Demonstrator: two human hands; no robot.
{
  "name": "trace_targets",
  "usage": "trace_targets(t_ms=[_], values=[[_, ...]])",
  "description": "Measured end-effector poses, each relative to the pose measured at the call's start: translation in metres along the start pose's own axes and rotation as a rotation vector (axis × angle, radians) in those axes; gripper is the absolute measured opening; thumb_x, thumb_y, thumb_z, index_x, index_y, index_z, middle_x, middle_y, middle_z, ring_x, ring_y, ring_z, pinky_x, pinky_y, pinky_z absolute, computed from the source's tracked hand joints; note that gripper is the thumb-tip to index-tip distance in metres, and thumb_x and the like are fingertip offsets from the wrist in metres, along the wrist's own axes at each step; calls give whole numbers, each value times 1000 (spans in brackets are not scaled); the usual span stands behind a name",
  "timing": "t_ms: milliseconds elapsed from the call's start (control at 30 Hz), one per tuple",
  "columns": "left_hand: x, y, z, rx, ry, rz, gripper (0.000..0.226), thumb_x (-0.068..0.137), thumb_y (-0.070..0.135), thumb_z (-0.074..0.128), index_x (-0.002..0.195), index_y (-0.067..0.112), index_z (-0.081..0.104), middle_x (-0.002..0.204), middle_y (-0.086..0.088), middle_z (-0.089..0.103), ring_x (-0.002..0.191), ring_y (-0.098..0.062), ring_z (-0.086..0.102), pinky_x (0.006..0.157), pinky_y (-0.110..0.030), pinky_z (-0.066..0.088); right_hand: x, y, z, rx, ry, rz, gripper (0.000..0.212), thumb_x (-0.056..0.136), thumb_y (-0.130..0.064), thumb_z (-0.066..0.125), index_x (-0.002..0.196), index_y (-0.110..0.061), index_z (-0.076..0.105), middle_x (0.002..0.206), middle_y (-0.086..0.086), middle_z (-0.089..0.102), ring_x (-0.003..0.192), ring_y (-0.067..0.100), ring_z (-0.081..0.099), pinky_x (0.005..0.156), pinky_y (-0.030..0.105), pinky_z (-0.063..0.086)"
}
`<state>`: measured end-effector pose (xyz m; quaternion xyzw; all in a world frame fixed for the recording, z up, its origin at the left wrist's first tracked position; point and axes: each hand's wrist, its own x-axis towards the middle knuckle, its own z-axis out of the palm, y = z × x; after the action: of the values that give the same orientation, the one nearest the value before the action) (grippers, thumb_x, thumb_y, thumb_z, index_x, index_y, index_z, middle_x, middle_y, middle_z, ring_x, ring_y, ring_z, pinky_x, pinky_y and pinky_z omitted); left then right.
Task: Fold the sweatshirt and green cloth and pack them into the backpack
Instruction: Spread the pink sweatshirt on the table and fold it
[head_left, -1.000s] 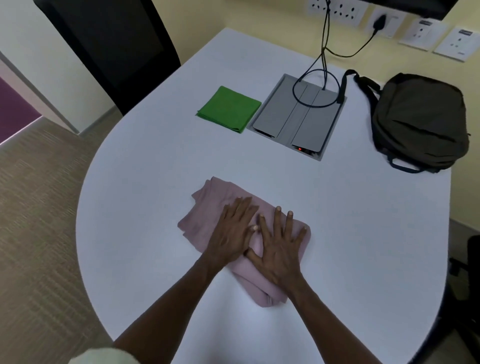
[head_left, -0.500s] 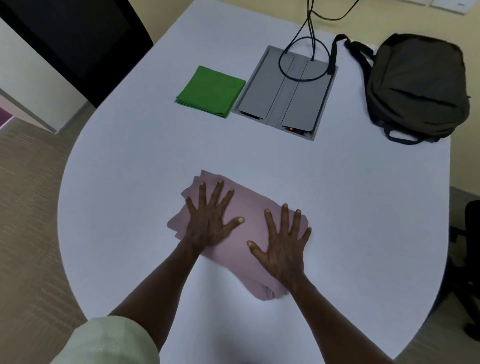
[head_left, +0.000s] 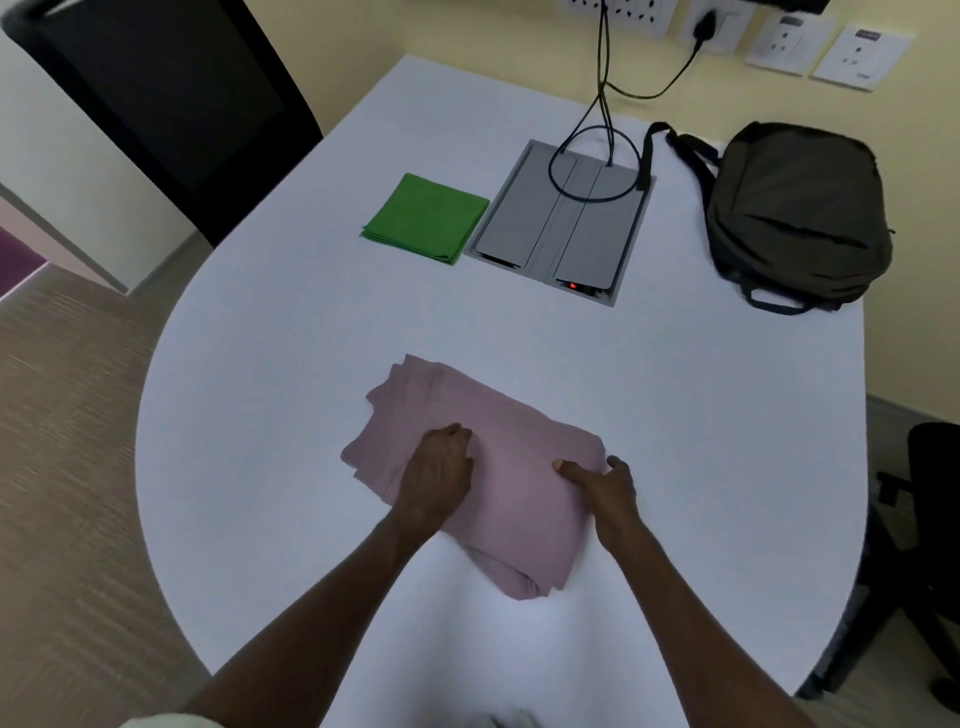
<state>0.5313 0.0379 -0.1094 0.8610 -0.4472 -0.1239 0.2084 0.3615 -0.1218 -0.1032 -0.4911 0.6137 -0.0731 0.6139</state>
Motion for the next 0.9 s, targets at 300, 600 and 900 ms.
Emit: trace_targets(t_ms=[300,600,900], values=[[20,-1,-46,120,181,29,84,64,2,88,139,-2,48,134,-25,57,122,-41,57,103,-43,45,-32,-70,-16,-86,-274,-232,52,61,0,87,108,-10,70,99,4,75,91,22,71,69,30,57],[74,-20,-95,296,-483,153,130,54,36,93,157,19,16,154,-5,40,148,-28,26,120,-42,18,-58,-101,-50,-481,-424,-669,43,64,-4,77,99,-26,66,96,-11,71,80,-3,60,65,8,44],[83,-3,-117,223,-180,178,30,66,18,79,93,12,66,90,-4,65,83,-23,59,67,-31,41,-35,-100,-65,-553,-203,-873,59,68,-9,79,121,-22,58,117,-11,63,101,3,57,84,19,44]])
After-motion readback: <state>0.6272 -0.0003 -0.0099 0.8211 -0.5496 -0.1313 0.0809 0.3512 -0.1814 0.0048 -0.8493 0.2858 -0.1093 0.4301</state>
